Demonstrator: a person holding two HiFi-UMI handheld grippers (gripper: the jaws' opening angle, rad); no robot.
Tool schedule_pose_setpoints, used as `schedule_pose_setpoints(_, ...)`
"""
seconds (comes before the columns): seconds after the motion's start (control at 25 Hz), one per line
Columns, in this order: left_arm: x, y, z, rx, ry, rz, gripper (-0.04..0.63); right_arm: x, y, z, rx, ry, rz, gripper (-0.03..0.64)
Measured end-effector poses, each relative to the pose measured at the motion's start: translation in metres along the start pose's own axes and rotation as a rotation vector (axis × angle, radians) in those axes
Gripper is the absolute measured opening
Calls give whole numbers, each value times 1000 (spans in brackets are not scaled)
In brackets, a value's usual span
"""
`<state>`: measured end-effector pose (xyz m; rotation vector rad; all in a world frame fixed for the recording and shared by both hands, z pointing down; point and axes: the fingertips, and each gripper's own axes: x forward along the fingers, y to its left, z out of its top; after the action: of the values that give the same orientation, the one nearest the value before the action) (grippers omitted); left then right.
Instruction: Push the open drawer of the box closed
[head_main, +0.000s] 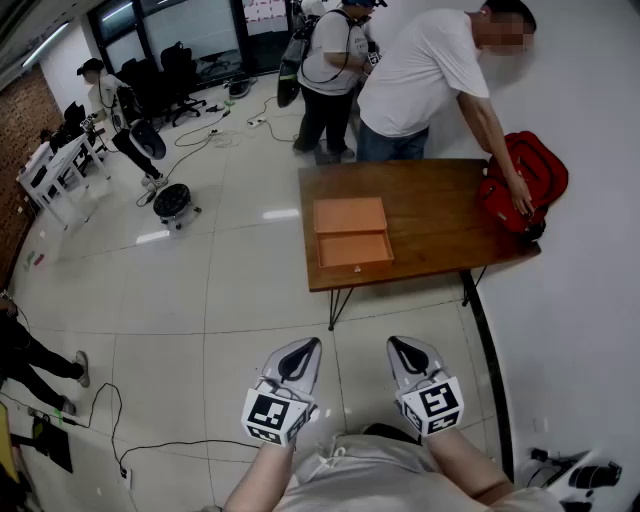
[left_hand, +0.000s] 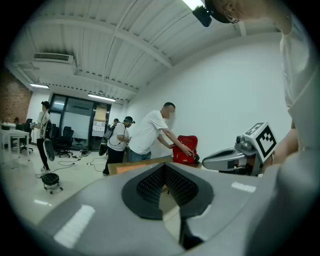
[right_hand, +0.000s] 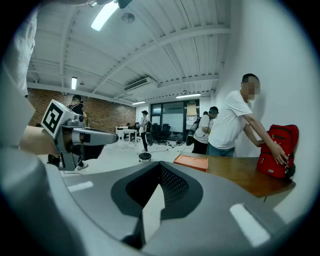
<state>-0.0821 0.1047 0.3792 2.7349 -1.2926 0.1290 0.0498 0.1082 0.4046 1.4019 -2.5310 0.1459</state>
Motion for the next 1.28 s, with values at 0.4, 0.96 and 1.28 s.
schedule_pose_setpoints(0.4, 29, 36, -20, -29, 34, 8, 6, 41, -24, -5, 16, 20, -31, 6)
schedule_pose_setpoints(0.96, 176, 96, -10, -23, 61, 80, 6, 148, -149, 4, 27, 30, 34, 6)
schedule_pose_setpoints(1.28, 224, 114, -20, -47, 91, 105, 6, 191, -192, 2, 10, 44, 76, 6)
